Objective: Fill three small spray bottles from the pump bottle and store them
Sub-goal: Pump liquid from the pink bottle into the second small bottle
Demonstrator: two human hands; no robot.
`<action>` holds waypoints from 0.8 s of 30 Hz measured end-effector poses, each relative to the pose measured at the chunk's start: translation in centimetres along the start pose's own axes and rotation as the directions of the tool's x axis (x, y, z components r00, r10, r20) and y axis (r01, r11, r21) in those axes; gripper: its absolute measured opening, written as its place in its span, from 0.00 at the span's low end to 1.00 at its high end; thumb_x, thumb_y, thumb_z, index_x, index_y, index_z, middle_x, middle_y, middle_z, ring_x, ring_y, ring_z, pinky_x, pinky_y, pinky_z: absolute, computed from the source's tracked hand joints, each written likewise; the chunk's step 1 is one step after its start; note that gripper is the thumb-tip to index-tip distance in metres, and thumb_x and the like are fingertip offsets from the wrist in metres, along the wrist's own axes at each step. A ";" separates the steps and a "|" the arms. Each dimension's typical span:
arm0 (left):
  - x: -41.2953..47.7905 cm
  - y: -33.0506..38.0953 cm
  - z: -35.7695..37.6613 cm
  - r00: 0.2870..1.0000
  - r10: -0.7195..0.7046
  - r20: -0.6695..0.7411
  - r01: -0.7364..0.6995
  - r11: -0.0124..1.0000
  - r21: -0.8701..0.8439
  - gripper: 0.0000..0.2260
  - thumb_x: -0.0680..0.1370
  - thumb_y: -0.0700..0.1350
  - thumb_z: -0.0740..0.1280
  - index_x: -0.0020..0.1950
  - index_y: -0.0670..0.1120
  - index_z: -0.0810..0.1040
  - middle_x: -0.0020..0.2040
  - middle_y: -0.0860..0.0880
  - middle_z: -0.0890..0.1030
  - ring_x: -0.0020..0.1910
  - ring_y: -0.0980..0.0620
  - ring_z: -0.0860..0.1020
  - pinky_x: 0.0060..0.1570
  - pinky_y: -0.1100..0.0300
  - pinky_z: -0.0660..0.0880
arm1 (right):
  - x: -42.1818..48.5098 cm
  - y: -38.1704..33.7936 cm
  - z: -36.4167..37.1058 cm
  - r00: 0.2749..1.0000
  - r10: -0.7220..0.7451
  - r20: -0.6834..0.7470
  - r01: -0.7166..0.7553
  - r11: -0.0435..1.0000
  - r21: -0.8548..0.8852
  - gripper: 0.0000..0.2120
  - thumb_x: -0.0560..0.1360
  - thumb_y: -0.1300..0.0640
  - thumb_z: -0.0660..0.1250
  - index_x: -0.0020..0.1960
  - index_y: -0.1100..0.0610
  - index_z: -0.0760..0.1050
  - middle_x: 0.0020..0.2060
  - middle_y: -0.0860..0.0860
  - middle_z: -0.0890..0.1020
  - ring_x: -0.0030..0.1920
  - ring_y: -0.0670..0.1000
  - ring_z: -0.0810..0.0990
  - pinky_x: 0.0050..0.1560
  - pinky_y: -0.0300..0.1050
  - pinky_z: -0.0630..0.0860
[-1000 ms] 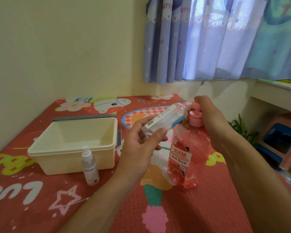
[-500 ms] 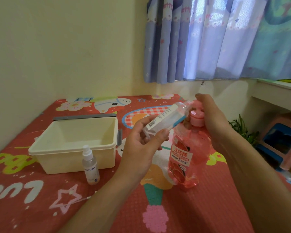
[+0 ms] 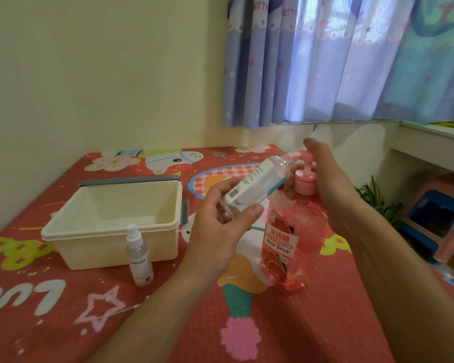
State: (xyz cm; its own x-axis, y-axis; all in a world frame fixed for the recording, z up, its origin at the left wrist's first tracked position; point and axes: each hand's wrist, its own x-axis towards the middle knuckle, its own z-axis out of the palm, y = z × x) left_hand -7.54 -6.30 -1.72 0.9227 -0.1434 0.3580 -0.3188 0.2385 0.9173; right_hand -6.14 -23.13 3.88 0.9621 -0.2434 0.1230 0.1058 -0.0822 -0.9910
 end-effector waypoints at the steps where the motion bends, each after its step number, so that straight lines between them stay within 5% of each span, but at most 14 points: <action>1: 0.0 0.0 0.0 1.000 0.000 0.001 0.000 1.000 -0.004 0.18 0.72 0.38 0.73 0.59 0.52 0.75 0.52 0.53 0.82 0.47 0.59 0.81 0.44 0.68 0.77 | 0.1 0.1 0.0 1.000 0.003 -0.002 -0.003 1.000 0.001 0.29 0.79 0.38 0.54 0.33 0.59 0.75 0.27 0.57 0.78 0.26 0.50 0.75 0.33 0.46 0.68; 8: 0.1 -0.4 -0.1 1.000 -0.003 -0.023 0.002 1.000 -0.012 0.18 0.72 0.39 0.73 0.58 0.53 0.76 0.54 0.51 0.82 0.52 0.54 0.82 0.46 0.66 0.78 | 0.1 0.0 0.0 1.000 -0.004 0.010 0.004 0.999 -0.041 0.24 0.80 0.45 0.53 0.32 0.58 0.73 0.23 0.55 0.76 0.22 0.47 0.73 0.30 0.45 0.65; 14: 0.1 -0.2 0.1 1.000 0.009 -0.006 -0.009 1.000 -0.012 0.18 0.72 0.38 0.73 0.59 0.52 0.75 0.52 0.51 0.82 0.47 0.57 0.81 0.43 0.67 0.78 | 0.0 0.1 0.0 1.000 0.005 0.004 -0.005 1.000 -0.016 0.30 0.78 0.36 0.55 0.33 0.59 0.76 0.26 0.57 0.78 0.26 0.50 0.74 0.34 0.45 0.69; 21: 0.2 0.0 -0.3 0.999 0.005 -0.039 -0.005 1.000 0.002 0.16 0.73 0.39 0.73 0.55 0.55 0.76 0.52 0.49 0.80 0.41 0.59 0.78 0.39 0.68 0.77 | 0.2 0.2 0.5 0.999 -0.047 -0.020 0.046 0.998 -0.036 0.16 0.78 0.48 0.54 0.45 0.58 0.73 0.34 0.63 0.71 0.26 0.50 0.71 0.30 0.44 0.63; 24: 0.2 0.1 -0.3 1.000 0.007 -0.022 -0.007 1.000 0.009 0.17 0.72 0.39 0.73 0.57 0.53 0.76 0.52 0.50 0.81 0.43 0.60 0.79 0.40 0.68 0.77 | 0.1 0.4 0.5 0.999 -0.047 -0.015 0.047 0.999 -0.022 0.23 0.78 0.42 0.55 0.40 0.60 0.74 0.32 0.63 0.73 0.30 0.52 0.73 0.34 0.46 0.66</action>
State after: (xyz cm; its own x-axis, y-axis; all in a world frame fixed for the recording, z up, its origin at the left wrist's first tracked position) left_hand -7.32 -5.98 -1.66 0.9251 -0.1203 0.3601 -0.3268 0.2306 0.9165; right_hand -5.89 -22.73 3.50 0.9522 -0.2536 0.1705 0.1455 -0.1145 -0.9827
